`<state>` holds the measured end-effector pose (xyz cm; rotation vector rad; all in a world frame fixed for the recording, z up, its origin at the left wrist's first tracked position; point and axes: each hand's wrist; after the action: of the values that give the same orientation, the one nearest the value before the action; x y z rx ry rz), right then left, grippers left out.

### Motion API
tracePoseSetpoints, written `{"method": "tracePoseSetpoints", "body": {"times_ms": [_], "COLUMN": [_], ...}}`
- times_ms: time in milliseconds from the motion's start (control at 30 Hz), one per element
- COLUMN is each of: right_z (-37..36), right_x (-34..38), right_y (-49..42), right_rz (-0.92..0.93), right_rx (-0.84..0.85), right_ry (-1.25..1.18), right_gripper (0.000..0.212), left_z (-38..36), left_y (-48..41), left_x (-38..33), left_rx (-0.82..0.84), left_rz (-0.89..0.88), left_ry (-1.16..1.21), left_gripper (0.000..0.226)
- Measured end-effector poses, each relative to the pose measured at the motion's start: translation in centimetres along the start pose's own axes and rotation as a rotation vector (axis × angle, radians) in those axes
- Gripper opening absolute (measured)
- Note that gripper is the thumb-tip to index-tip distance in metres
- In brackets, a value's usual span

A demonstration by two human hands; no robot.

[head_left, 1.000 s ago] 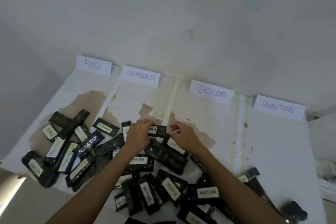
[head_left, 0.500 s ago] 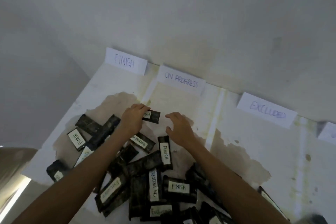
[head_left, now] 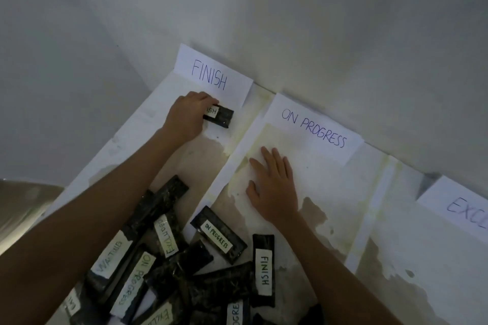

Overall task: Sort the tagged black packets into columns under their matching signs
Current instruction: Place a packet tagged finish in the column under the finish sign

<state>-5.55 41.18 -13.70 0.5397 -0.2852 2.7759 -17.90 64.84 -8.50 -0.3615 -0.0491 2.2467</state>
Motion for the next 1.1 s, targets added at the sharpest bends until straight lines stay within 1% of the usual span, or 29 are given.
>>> {"method": "tracePoseSetpoints", "body": {"times_ms": [200, 333, 500, 567, 633, 667, 733, 800, 833, 933, 1033, 1100], "right_z": [-0.3, -0.2, 0.5, 1.1, 1.9, 2.4, 2.8, 2.8, 2.6, 1.9, 1.9, 2.7], "right_x": [0.0, 0.1, 0.7, 1.8, 3.6, 4.7, 6.7, 8.1, 8.5, 9.5, 9.9, 9.5], "right_y": [0.2, 0.2, 0.1, 0.2, 1.1, 2.0, 4.4, 6.8, 7.6, 8.7, 8.6, 7.8], "right_rz": [0.019, 0.012, -0.037, -0.056, -0.043, -0.017, 0.045, 0.068, 0.063, 0.014, -0.087, -0.163], "right_rx": [-0.023, -0.031, 0.000, 0.027, 0.063, 0.103, 0.190, 0.229, 0.234, 0.224, 0.181, 0.190], "right_ry": [0.029, 0.034, -0.013, -0.067, -0.123, -0.135, -0.118, -0.056, -0.023, 0.027, -0.074, -0.168], "right_gripper": [0.050, 0.050, 0.050, 0.045, 0.039, 0.040, 0.049, 0.055, 0.054, 0.050, 0.052, 0.050], "left_z": [-0.8, -0.7, -0.4, -0.1, 0.5, 0.9, 1.6, 2.0, 2.1, 1.8, 1.5, 1.5], "left_y": [-0.6, -0.5, 0.1, 0.9, 2.4, 3.5, 6.4, 9.8, 11.5, 15.2, 16.6, 16.6], "left_x": [0.7, 0.7, 0.6, 0.5, -0.2, -0.9, -2.5, -3.9, -4.6, -5.8, -6.6, -7.1], "left_rx": [0.107, 0.101, 0.104, 0.082, 0.066, 0.063, 0.083, 0.100, 0.105, 0.113, 0.093, 0.047], "left_rz": [-0.039, -0.047, -0.049, -0.029, 0.002, 0.015, 0.039, 0.060, 0.071, 0.063, 0.028, 0.038], "left_ry": [0.018, 0.040, 0.071, 0.111, 0.144, 0.154, 0.187, 0.238, 0.246, 0.232, 0.265, 0.276], "left_gripper": [0.051, 0.052, 0.057, 0.060, 0.058, 0.054, 0.050, 0.048, 0.047, 0.043, 0.042, 0.040]}}
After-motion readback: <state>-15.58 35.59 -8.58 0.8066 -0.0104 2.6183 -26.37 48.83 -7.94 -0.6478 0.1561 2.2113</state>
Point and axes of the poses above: each hand's wrist, its own y-axis away from the middle knuckle, its own z-axis out of the back of the hand, x = y × z, and after that the axes turned 6 degrees about -x, right-handed
